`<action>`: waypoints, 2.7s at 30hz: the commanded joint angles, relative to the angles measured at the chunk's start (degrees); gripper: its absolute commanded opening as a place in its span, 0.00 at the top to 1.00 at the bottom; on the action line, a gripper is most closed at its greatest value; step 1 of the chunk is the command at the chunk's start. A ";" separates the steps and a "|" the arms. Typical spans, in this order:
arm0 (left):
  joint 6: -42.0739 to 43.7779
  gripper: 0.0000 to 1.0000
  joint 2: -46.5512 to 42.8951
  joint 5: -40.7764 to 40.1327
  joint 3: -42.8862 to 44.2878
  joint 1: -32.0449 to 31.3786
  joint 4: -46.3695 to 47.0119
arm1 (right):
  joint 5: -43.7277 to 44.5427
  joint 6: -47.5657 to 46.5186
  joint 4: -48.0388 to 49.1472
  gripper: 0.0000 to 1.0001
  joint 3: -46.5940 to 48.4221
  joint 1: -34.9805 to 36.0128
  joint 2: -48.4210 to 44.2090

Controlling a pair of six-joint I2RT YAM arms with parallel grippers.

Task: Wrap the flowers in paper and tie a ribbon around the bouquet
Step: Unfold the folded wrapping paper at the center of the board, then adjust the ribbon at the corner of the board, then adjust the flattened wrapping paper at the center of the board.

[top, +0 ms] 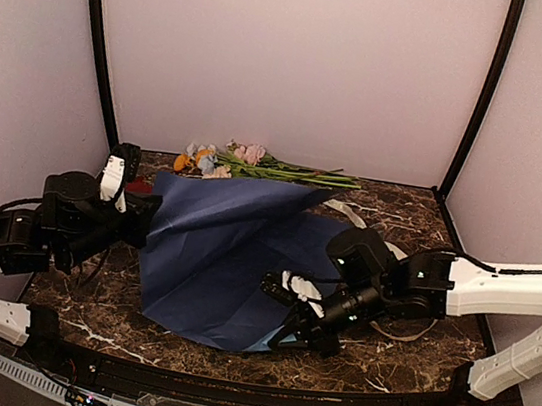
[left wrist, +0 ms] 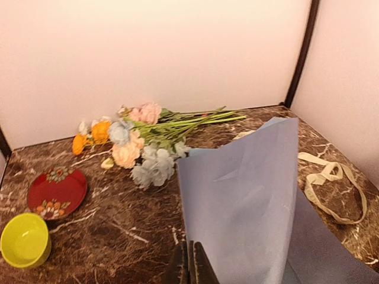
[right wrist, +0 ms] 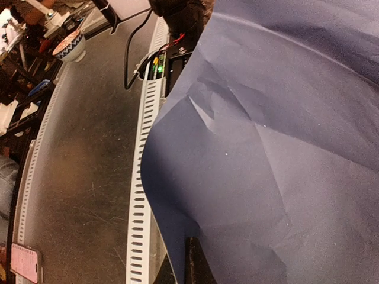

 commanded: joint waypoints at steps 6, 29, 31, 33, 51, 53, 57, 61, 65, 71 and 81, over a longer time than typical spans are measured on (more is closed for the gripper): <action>-23.54 1.00 -11.23 -22.31 -8.72 0.29 -14.95 | -8.58 -0.67 -7.69 1.00 4.47 5.21 8.34; -50.03 1.00 -12.17 -23.37 -12.33 0.29 -40.84 | 30.63 26.39 -7.98 0.60 2.05 -29.86 7.20; -47.96 1.00 -13.01 -23.04 -12.95 0.29 -39.27 | 29.48 27.02 -6.85 0.62 -0.16 -33.61 7.92; -44.87 1.00 -13.28 -22.81 -13.55 0.29 -37.07 | 28.27 27.65 -5.11 0.63 -2.31 -36.52 9.71; -25.47 1.00 -10.08 -19.11 -12.80 0.29 -24.18 | 36.69 34.34 3.12 0.71 -10.47 -68.77 16.58; -24.65 1.00 -10.09 -19.14 -12.53 0.30 -23.43 | 37.37 33.48 2.29 0.71 -9.39 -71.39 15.78; -21.89 1.00 -11.81 -19.10 -12.38 0.31 -21.90 | 35.69 30.31 -2.21 0.69 -4.40 -68.89 13.38; -18.11 1.00 -13.49 -17.49 -12.74 0.29 -19.01 | 39.19 26.48 -9.81 0.62 3.23 -57.82 13.22; -19.78 1.00 -11.61 -14.64 -12.04 0.29 -20.90 | 37.06 26.24 -11.50 0.52 5.43 -49.55 13.48; -26.47 1.00 -5.51 -13.28 -8.31 0.30 -26.82 | 35.34 24.22 -11.50 0.29 6.02 -43.21 19.71; -34.65 1.00 4.71 -5.03 -6.14 0.24 -26.07 | 46.51 17.84 -15.91 0.28 9.71 -41.41 27.22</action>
